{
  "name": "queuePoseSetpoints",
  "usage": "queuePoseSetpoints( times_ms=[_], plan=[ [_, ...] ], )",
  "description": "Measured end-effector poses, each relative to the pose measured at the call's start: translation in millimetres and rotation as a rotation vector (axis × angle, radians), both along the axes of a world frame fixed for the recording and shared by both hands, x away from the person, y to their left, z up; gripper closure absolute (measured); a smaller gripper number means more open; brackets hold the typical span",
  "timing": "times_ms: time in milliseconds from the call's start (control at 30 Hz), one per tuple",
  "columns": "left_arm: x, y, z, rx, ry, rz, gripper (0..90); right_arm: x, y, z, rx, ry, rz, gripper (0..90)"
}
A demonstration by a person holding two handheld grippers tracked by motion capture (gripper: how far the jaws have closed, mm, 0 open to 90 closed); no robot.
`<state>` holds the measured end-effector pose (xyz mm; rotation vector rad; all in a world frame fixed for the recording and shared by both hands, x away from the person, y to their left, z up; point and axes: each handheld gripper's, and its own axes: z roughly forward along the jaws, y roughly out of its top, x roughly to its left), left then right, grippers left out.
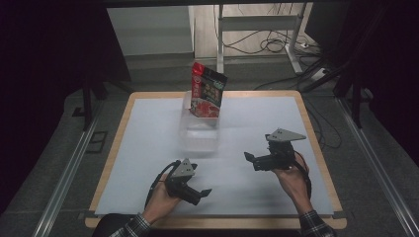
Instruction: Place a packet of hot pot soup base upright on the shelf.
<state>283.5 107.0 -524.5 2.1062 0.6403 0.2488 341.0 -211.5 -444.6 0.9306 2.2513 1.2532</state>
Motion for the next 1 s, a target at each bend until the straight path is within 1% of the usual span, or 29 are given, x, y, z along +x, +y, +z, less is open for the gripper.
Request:
queuePoseSetpoints(
  times_ms=[100, 133, 233, 467, 567, 800, 1000],
  plan=[
    [0.5, 0.4, -0.3, 0.003, 0.002, -0.001, 0.0, -6.7, -5.8, -3.4, -0.003, -0.006, -0.008, 0.0],
    [0.5, 0.3, -0.4, 0.002, 0.004, 0.000, 0.0, -6.7, -5.8, -3.4, -0.003, -0.006, -0.008, 0.0],
    [0.5, 0.3, -0.4, 0.005, 0.001, 0.000, 0.0, -11.7, -10.6, -6.4, 0.005, 0.005, -0.015, 0.0],
    [0.4, -0.5, -1.1, 0.013, 0.004, 0.003, 0.0, -24.6, -23.2, -12.7, -0.010, 0.015, -0.026, 0.0],
    [0.5, -0.5, -1.4, 0.016, 0.005, 0.004, 0.0, -30.2, -28.8, -15.9, -0.007, 0.019, -0.036, 0.0],
    [0.5, -1.1, -2.1, 0.025, 0.005, 0.006, 0.0, -45.2, -44.3, -27.5, -0.030, 0.018, -0.060, 0.0],
    [0.7, -1.6, -2.6, 0.036, 0.003, 0.008, 0.0, -55.2, -57.7, -36.4, -0.044, 0.033, -0.093, 0.0]
  ],
)
